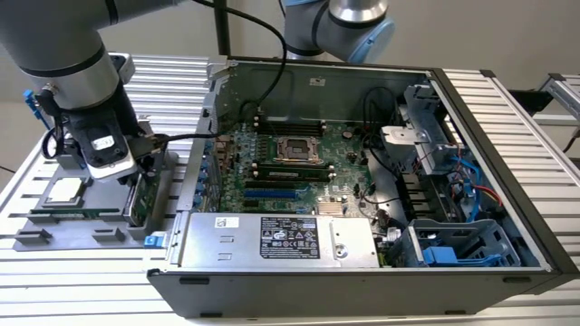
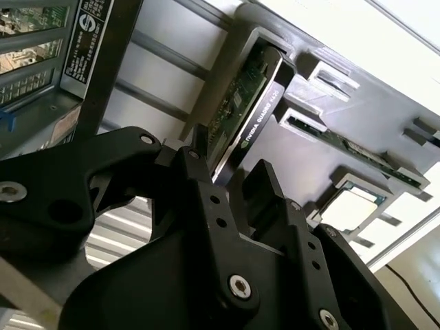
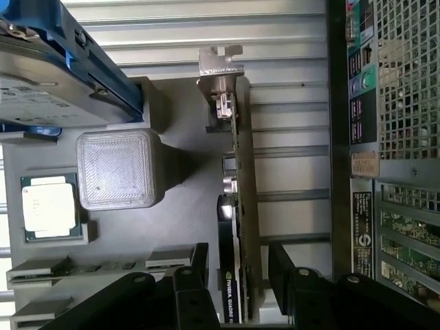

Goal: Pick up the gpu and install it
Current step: 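Pick up the gpu and move the gpu toward the slot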

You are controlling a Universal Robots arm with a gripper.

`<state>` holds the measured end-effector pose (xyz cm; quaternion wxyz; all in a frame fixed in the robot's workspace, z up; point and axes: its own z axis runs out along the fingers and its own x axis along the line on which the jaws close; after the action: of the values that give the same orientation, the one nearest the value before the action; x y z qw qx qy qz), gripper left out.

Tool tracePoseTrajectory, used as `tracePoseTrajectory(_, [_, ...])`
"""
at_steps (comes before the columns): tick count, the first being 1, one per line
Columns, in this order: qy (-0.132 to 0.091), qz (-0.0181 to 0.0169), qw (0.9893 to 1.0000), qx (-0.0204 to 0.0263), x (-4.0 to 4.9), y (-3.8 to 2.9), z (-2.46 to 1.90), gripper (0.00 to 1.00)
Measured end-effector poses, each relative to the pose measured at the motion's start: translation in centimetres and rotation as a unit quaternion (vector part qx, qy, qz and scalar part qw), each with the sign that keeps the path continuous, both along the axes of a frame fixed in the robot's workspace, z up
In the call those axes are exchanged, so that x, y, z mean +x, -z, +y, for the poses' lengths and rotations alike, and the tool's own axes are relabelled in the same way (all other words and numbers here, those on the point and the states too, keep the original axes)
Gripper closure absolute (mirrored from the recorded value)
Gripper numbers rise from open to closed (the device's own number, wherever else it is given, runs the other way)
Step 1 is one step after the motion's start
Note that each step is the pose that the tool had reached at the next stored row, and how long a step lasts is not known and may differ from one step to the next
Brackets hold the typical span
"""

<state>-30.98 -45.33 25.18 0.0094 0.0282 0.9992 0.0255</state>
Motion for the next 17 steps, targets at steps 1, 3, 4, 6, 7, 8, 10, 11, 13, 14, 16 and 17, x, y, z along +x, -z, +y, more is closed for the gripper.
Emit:
tracePoseTrajectory(1, [0.0,0.0,1.0,0.0,-0.02,0.18,0.01,0.0])
tracePoseTrajectory(3, [0.0,0.0,1.0,0.0,-0.1,0.54,0.04,0.0])
tracePoseTrajectory(4, [0.0,0.0,1.0,0.0001,-0.13,0.73,0.07,0.0])
tracePoseTrajectory(6, [0.0,0.0,1.0,0.0,-0.2,1.09,0.11,0.0])
tracePoseTrajectory(7, [0.0,0.0,1.0,0.0,-0.21,1.26,0.12,0.0])
tracePoseTrajectory(8, [0.0,0.0,1.0,0.0,-0.22,1.41,0.14,0.0])
tracePoseTrajectory(10, [0.0,0.0,1.0,0.0001,-0.23,1.63,0.17,0.0])
tracePoseTrajectory(11, [0.0,0.0,1.0,0.0,-0.24,1.64,0.17,0.0])
tracePoseTrajectory(13, [0.0,0.0001,1.0,-0.0001,-0.24,1.64,0.17,0.0])
tracePoseTrajectory(14, [0.0,0.0001,1.0,-0.0001,-0.24,1.65,0.18,0.0])
tracePoseTrajectory(16, [0.0,0.0,1.0,0.0,-0.24,1.67,0.18,0.0])
tracePoseTrajectory(17, [0.0,0.0,1.0,0.0,-0.24,1.67,0.18,0.0])
